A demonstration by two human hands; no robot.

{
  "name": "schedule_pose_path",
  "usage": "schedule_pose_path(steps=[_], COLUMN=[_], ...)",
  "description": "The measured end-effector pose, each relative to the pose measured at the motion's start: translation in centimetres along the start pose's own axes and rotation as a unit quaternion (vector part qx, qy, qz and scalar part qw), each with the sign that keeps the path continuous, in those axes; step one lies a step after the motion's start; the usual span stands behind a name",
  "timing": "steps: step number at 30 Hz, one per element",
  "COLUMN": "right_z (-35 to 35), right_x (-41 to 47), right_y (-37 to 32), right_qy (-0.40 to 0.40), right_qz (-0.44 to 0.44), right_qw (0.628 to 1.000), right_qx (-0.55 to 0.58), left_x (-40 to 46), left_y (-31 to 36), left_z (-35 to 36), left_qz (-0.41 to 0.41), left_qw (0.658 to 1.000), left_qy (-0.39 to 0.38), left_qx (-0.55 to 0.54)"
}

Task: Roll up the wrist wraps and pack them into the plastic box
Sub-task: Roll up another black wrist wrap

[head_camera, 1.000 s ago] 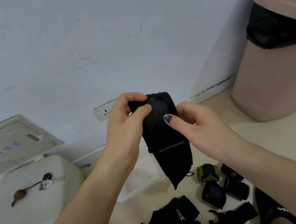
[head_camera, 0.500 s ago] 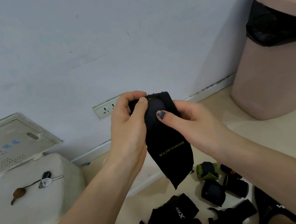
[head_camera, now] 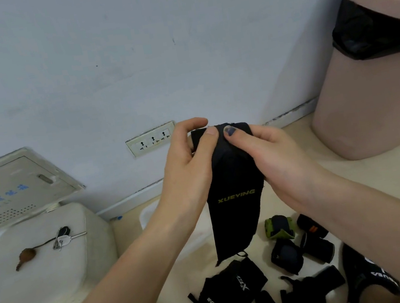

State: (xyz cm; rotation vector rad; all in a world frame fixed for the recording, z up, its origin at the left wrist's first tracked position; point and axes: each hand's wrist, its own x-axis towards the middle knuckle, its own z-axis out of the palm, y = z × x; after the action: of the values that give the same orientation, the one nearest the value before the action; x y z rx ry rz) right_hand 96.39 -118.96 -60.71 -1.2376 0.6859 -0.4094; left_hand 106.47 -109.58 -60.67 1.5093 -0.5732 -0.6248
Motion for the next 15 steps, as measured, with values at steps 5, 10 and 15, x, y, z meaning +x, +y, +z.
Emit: schedule_pose_path(steps=[5,10,15], right_z=[0.03,-0.29,-0.22], right_x=[-0.29,-0.28,-0.27], right_y=[-0.11,-0.21,-0.16], right_qy=[0.008,0.03,0.037], right_qz=[0.02,0.027,0.041], right_qw=[0.999,0.999,0.996], right_qx=[0.046,0.031,0.067], left_x=[-0.1,-0.69,-0.86], left_y=[-0.19,-0.33,-0.32], left_z=[0.19,0.54,0.57], left_qz=[0.038,-0.007,0.027], left_qw=[0.998,0.998,0.994], left_qy=[-0.005,-0.041,-0.047], left_qx=[0.046,0.052,0.091])
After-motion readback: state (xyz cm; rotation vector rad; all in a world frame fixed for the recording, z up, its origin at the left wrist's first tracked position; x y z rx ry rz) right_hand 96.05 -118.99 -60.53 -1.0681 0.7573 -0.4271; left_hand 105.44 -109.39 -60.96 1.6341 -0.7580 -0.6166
